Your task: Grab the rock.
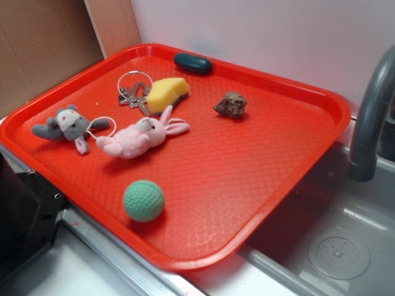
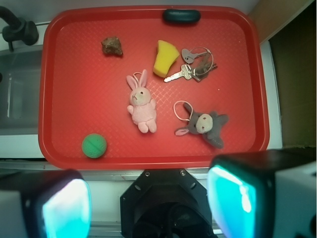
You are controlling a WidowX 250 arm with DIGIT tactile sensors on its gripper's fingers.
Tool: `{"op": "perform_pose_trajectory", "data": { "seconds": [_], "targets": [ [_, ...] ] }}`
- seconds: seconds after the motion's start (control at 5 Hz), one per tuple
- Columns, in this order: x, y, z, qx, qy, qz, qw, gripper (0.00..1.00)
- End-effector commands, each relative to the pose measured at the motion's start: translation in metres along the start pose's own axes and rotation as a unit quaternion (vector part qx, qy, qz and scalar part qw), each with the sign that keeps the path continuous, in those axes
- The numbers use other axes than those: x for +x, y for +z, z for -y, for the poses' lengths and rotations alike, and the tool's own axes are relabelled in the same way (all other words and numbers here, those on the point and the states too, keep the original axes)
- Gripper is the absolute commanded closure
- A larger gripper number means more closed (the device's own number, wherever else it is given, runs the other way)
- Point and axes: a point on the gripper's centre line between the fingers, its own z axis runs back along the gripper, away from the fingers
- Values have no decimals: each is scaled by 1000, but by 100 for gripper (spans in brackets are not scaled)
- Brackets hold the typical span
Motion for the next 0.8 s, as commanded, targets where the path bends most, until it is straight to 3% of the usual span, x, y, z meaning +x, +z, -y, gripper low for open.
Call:
{"op": "perform_pose_trajectory", "data": {
  "seconds": [0.0, 0.2, 0.6],
  "targets": [
    [0, 0, 0, 0, 0, 0, 1000, 0],
    [46, -42, -6, -27, -101, 36, 994, 0],
    [139, -130, 7, -34, -235, 75, 969, 0]
  ]
}}
